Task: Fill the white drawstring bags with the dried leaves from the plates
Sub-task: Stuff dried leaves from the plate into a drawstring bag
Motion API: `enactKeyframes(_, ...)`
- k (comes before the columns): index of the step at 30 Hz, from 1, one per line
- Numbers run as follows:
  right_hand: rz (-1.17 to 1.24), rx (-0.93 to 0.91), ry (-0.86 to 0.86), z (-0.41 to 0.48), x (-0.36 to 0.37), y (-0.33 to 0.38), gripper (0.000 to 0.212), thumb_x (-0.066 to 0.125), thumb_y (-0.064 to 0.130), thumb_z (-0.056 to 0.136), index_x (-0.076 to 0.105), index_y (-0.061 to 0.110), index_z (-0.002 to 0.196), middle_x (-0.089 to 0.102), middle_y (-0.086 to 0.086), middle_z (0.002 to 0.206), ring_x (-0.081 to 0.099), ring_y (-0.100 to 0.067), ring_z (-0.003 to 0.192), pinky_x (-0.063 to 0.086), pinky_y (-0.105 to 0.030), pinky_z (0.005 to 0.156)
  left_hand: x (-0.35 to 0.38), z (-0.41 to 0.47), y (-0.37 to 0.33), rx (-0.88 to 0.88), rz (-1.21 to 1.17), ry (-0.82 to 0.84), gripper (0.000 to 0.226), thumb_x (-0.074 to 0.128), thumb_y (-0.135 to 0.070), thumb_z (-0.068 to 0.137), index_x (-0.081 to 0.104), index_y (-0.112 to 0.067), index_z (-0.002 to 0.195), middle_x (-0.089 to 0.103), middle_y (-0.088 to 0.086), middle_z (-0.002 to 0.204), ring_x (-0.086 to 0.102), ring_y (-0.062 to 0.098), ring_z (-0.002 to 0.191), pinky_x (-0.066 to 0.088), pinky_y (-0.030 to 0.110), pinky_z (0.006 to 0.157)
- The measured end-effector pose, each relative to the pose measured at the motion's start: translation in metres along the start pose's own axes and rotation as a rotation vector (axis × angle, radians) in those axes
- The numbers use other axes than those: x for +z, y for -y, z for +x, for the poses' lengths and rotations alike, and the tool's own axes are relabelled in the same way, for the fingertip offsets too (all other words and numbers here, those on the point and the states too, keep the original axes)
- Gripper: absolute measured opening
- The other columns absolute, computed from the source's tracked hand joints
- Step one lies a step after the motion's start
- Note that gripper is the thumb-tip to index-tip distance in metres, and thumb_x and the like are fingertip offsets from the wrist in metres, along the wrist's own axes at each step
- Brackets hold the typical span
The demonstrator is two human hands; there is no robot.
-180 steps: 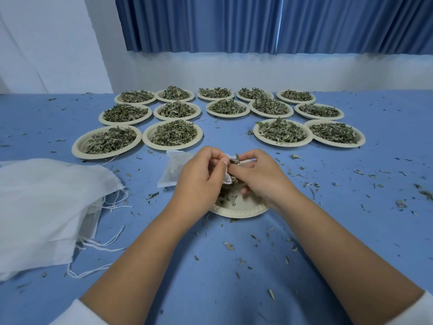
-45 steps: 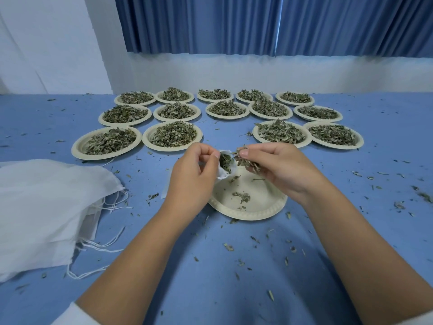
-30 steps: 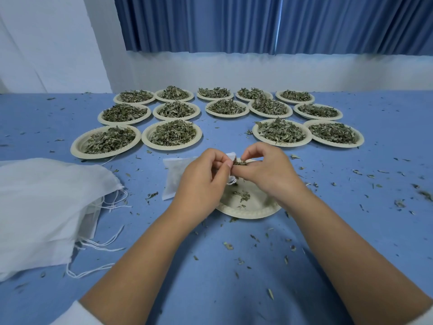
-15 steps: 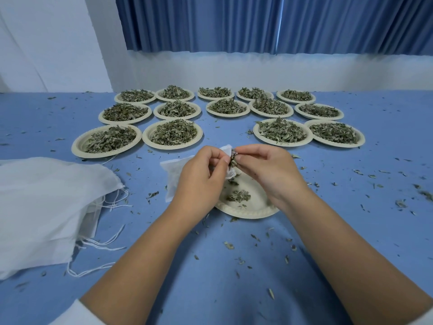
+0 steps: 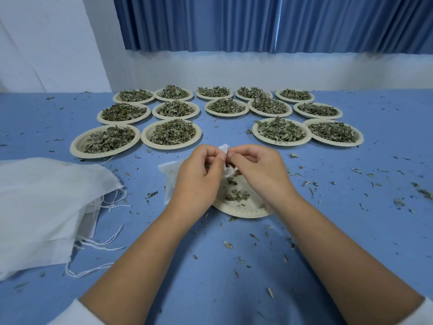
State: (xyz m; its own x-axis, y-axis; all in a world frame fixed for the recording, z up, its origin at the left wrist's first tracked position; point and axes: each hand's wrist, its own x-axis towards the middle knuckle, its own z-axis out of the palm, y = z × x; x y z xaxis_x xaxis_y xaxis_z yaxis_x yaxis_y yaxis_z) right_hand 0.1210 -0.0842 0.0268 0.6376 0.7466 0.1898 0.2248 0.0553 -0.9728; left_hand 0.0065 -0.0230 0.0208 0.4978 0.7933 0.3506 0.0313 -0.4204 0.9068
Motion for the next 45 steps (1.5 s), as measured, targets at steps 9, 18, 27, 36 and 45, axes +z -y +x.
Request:
enactKeyframes(9,0.217,0.175,0.005,0.005,-0.002,-0.006,0.020,0.085,0.019,0.074,0.069,0.016,0.086,0.062,0.009,0.067,0.055,0.002,0.052,0.043,-0.012,0.051,-0.001,0.001,-0.003,-0.045,-0.122,0.005,0.010,0.054,-0.019,0.099,0.062,-0.017,0.094,0.065,-0.010,0.079,0.056,-0.004,0.066,0.044,0.011,0.061)
enactKeyframes(18,0.545,0.500,0.238,0.014,-0.006,-0.003,0.005,0.069,0.004,0.085,0.072,0.005,0.089,0.071,-0.008,0.083,0.070,-0.012,0.071,0.055,-0.020,0.061,-0.003,0.001,-0.006,-0.034,-0.147,0.064,0.009,0.055,-0.019,0.098,0.062,-0.020,0.093,0.064,-0.009,0.080,0.059,0.006,0.076,0.053,0.035,0.080)
enactKeyframes(27,0.266,0.344,0.182,0.011,0.003,-0.004,0.012,0.076,0.009,0.081,0.067,0.010,0.073,0.070,-0.001,0.063,0.067,-0.007,0.057,0.051,-0.016,0.053,-0.002,-0.003,-0.007,0.057,-0.002,0.091,0.009,0.054,-0.021,0.099,0.059,-0.020,0.092,0.061,-0.013,0.077,0.055,-0.001,0.067,0.051,0.023,0.067)
enactKeyframes(36,0.041,0.195,0.171,0.006,0.005,0.002,0.010,0.077,0.019,0.081,0.072,0.010,0.083,0.073,-0.006,0.074,0.066,-0.011,0.066,0.057,-0.031,0.069,-0.003,0.001,-0.003,0.008,0.007,-0.040,0.012,0.051,-0.023,0.099,0.057,-0.025,0.089,0.066,-0.006,0.076,0.057,-0.003,0.061,0.042,0.011,0.054)
enactKeyframes(45,-0.211,-0.208,-0.062,0.004,-0.006,0.004,0.017,0.080,0.020,0.080,0.066,0.029,0.083,0.065,0.002,0.096,0.063,-0.003,0.073,0.052,-0.020,0.075,-0.006,0.004,-0.003,-0.025,-0.036,-0.109,0.013,0.051,-0.026,0.100,0.057,-0.026,0.088,0.065,-0.005,0.074,0.063,0.011,0.068,0.046,0.024,0.049)
